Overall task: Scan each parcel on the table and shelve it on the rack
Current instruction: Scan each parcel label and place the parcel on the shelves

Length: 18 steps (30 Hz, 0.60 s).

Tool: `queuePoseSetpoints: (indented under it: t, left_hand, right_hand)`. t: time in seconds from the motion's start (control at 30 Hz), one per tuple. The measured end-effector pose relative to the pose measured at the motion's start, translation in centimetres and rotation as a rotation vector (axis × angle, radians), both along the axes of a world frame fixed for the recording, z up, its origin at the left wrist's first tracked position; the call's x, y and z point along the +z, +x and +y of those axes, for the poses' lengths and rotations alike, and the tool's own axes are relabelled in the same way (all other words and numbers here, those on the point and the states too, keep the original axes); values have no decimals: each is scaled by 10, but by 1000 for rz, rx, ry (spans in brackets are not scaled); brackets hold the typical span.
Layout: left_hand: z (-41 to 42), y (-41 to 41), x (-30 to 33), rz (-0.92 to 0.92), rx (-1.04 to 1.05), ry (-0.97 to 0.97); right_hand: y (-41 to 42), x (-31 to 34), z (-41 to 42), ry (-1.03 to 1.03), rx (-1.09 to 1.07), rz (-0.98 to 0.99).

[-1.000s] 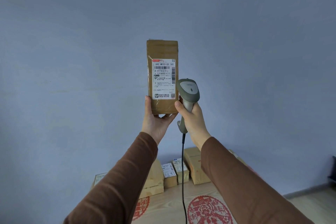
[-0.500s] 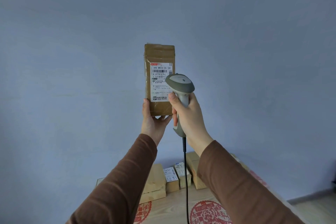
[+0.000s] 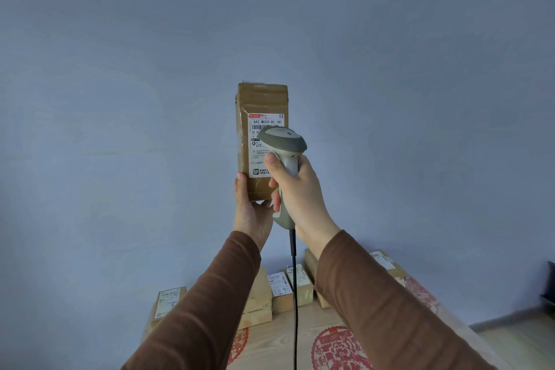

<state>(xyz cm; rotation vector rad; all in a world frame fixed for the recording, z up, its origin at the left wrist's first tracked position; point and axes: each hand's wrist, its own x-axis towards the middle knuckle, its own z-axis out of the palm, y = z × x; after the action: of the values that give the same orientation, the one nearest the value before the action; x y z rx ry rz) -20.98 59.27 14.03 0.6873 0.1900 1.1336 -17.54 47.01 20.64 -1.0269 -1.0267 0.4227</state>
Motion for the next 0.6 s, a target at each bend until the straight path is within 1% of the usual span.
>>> queuePoseSetpoints:
  t: [0.17, 0.43, 0.6]
  left_hand:
    - [-5, 0, 0, 16, -36, 16]
    - [-6, -3, -1, 57, 18, 12]
    - [-3, -4, -1, 59, 35, -25]
  right_hand:
    - [-5, -2, -1, -2, -1, 0]
    - [-4, -4, 2, 1, -13, -13]
    - [-2, -8, 5, -4, -23, -25]
